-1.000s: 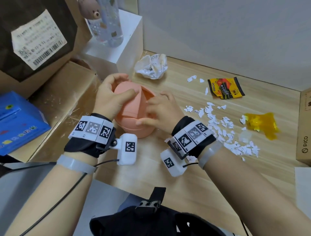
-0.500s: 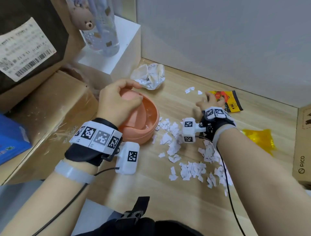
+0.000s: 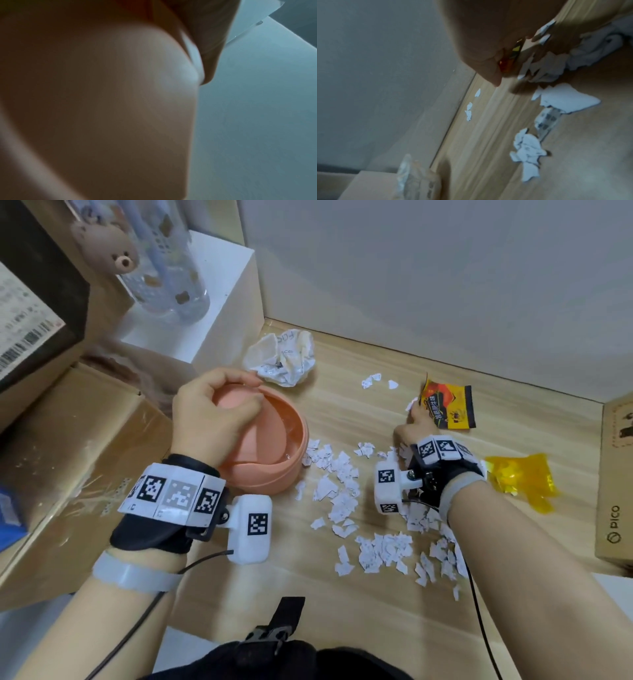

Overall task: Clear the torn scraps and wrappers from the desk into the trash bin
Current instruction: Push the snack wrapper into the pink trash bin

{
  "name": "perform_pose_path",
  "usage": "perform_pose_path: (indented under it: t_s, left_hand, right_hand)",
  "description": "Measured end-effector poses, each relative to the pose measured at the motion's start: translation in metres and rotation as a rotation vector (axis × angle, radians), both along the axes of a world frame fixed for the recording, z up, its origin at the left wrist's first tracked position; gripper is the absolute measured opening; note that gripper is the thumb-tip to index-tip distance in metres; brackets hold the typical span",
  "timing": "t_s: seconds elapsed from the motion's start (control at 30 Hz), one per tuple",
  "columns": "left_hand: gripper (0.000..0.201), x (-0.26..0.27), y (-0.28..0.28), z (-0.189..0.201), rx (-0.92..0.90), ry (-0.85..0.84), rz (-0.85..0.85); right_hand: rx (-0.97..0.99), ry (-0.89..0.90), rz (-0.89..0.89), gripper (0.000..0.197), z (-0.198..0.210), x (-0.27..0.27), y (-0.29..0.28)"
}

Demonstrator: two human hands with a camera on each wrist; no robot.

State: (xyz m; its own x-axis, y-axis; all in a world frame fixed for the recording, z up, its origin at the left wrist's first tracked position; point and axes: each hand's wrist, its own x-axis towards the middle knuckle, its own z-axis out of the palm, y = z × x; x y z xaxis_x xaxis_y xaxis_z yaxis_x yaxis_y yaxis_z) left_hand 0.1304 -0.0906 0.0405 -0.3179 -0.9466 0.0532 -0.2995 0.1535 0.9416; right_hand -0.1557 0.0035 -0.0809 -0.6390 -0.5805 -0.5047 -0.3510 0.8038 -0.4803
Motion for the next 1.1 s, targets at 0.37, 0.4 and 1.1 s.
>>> perform_pose_path:
  t_s: [0.37, 0.4, 1.1]
  left_hand:
    - [0.016, 0.001, 0.002, 0.001, 0.097, -0.006, 0.036]
    - [0.016, 0.001, 0.003, 0.002, 0.100, -0.007, 0.034]
    - [0.010, 0.004, 0.005, 0.007, 0.119, 0.006, -0.008]
  right_hand:
    - [-0.988, -0.176, -0.412, 0.024, 0.119, 0.062, 0.044]
    - [-1.028, -0.216, -0.412, 0.017, 0.127, 0.072, 0.043]
    - [-0.398, 0.349, 0.737, 0.060, 0.122, 0.180, 0.002]
